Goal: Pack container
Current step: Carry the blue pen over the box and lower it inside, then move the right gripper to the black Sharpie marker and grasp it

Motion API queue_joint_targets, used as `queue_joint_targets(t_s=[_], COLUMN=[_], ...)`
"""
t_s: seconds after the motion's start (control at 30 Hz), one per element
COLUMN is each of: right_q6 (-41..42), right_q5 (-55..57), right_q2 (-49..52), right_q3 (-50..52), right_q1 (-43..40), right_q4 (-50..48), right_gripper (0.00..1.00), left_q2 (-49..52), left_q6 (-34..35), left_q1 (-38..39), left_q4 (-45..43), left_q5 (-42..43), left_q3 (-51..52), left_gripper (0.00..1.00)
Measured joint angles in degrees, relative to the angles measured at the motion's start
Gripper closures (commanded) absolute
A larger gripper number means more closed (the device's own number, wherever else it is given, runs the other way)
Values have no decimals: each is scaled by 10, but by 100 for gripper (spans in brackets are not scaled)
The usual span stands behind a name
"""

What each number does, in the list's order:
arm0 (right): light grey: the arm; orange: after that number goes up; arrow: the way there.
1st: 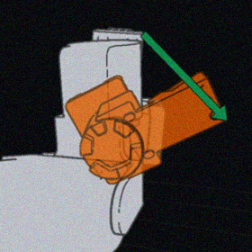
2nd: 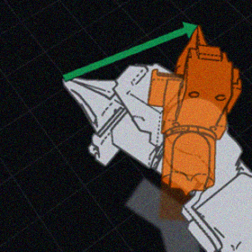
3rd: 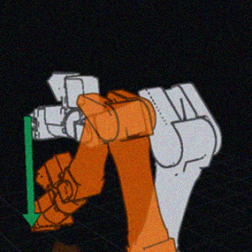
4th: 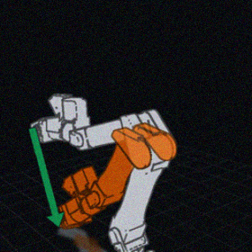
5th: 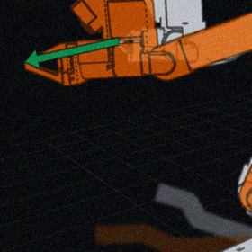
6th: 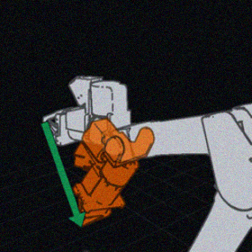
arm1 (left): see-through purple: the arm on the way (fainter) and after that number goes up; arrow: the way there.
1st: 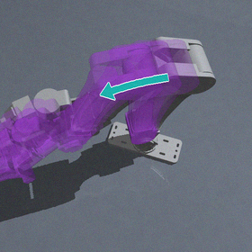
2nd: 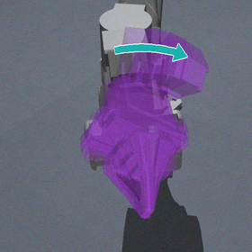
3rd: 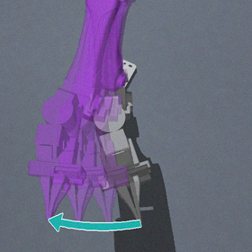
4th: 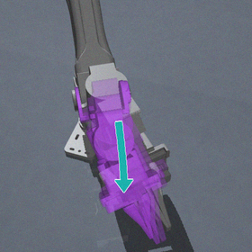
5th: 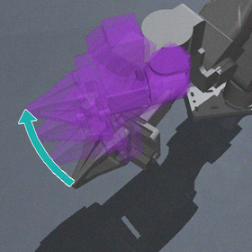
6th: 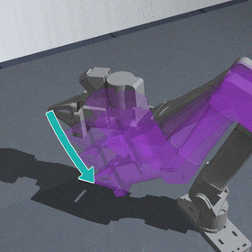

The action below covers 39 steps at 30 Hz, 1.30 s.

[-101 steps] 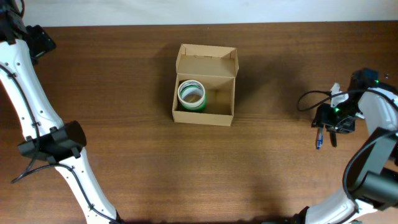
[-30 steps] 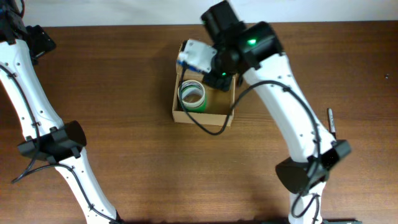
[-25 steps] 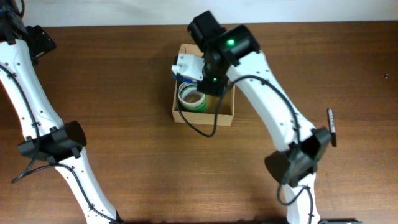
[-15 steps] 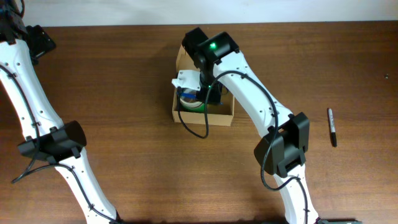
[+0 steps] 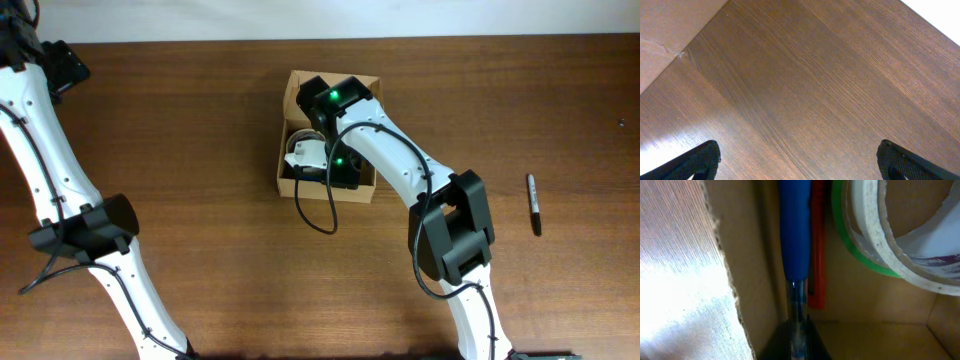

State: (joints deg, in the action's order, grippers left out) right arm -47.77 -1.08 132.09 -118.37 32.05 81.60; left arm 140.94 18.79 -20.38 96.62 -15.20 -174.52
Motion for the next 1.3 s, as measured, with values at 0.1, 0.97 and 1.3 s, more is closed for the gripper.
queue_joint_targets(t_s=[0.1,0.97,1.3], right_q6=[3,172,200], right_q5=[2,147,67], right_q2=[0,-425,-505], right_q3=[0,-3,271], right_q1=[0,-152,-519], right_q4=[-7,-102,-258], right_gripper=[77,25,24], left_q2=[0,0,0], left_q6=[0,0,0], left_q1=[0,0,0], left_q4=[0,0,0], left_q5=[0,0,0], left_q3=[0,0,0], left_gripper=[0,0,0])
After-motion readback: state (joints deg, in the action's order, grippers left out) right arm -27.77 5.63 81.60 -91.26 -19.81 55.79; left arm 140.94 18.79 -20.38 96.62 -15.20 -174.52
